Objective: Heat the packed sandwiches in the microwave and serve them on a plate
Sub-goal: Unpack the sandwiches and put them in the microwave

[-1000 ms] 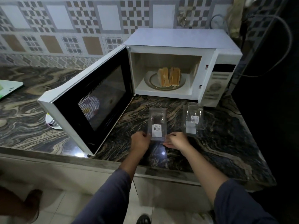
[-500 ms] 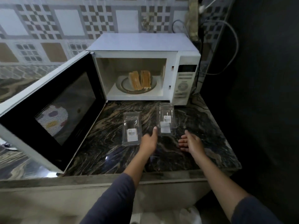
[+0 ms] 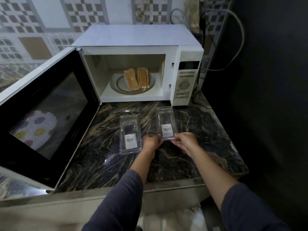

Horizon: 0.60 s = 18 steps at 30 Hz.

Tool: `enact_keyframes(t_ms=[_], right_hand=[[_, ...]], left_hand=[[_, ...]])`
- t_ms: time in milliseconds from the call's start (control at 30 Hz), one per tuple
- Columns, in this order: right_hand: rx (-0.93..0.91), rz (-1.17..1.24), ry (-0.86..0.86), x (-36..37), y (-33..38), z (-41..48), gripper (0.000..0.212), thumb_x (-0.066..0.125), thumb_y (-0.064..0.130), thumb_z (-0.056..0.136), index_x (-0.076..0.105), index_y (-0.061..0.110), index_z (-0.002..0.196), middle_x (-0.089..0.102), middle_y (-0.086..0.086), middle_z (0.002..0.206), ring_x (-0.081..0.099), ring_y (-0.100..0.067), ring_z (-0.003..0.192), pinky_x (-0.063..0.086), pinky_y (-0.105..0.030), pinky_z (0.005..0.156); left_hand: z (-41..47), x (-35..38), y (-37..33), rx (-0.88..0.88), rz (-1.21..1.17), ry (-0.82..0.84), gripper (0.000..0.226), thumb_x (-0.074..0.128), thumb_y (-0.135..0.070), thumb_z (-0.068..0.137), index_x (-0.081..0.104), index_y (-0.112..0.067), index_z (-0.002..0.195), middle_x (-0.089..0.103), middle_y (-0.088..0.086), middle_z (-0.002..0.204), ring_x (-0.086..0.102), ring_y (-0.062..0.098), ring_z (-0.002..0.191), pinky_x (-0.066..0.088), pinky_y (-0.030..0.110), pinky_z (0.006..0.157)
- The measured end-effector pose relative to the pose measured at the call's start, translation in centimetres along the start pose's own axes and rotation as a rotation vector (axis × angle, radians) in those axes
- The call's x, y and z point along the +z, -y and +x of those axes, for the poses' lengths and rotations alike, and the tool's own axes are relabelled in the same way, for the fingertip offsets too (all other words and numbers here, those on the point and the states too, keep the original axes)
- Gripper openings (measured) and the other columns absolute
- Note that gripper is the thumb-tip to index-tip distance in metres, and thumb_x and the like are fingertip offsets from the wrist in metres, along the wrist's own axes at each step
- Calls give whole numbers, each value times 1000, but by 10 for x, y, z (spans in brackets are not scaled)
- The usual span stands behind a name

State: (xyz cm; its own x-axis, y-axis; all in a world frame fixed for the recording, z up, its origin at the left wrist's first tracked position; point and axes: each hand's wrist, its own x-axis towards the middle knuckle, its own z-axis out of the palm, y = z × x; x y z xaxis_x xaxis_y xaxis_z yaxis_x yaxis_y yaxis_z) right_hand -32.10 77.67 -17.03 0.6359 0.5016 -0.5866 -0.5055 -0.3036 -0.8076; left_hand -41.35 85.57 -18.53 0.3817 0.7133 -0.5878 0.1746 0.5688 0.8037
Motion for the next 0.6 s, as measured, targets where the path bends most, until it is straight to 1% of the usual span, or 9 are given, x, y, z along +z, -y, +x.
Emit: enact_keyframes(t_ms=[67,133,200,300,333,400,467,533,600], right_hand=[[7,-27,-40,-3,-1,3,9,49,-4,91,52,-1,83,58,-15,74,57,-19,63,51,-14,46],[14,-55,-65,-4,-1,4,5,48,-6,90,52,-3,90,56,-14,72,57,-19,62,50,-15,45],[14,-75,-75,-4,-1,3,8,47,-9,89,51,-3,86,55,-14,72,56,-20,63,50,-16,41],[-13,-129,-89,-6,-1,4,19,48,-10,89,46,1,73,54,-15,71,56,-20,61,49,-16,38],[-29,-155,-97,-7,-2,5,20,49,-9,89,46,1,72,56,-15,71,57,-20,60,51,-17,41],[-78,-244,-125,-9,-5,6,18,53,-5,87,50,2,71,61,-17,75,60,-19,59,54,-22,51],[-160,-411,-166,-12,-7,7,12,58,2,85,58,3,74,65,-17,80,61,-18,59,55,-30,62],[-269,-621,-198,-15,-7,6,11,63,14,83,66,5,77,68,-11,78,62,-19,66,55,-35,71],[-353,-739,-232,-17,-4,2,16,65,24,82,70,8,83,71,-8,83,63,-19,77,48,-28,73]], left_hand=[[2,0,2,-24,-10,-9,8,56,4,86,57,1,79,57,16,77,58,23,70,53,23,58],[5,2,4,-12,8,-22,15,57,5,86,56,-2,72,58,15,74,60,23,68,55,24,61],[4,3,6,-8,35,-35,18,57,6,86,56,-4,71,59,14,73,61,22,67,56,27,67],[0,2,5,22,53,-41,19,56,5,87,56,-5,70,58,13,71,59,19,62,54,20,54],[-1,1,5,28,79,-47,18,56,4,87,56,-4,71,58,13,70,59,18,61,53,18,50],[-4,1,4,25,142,-48,13,57,1,86,59,-3,74,60,14,72,61,20,62,54,20,50],[-6,1,-1,55,290,-30,13,58,-5,85,60,-5,72,62,16,77,64,27,72,55,28,61],[-13,-1,-11,129,543,-14,22,56,-17,88,58,-8,68,61,15,77,61,26,79,48,29,67],[-25,-6,-24,217,759,-33,29,52,-28,91,63,-2,86,62,15,87,59,25,83,39,27,66]])
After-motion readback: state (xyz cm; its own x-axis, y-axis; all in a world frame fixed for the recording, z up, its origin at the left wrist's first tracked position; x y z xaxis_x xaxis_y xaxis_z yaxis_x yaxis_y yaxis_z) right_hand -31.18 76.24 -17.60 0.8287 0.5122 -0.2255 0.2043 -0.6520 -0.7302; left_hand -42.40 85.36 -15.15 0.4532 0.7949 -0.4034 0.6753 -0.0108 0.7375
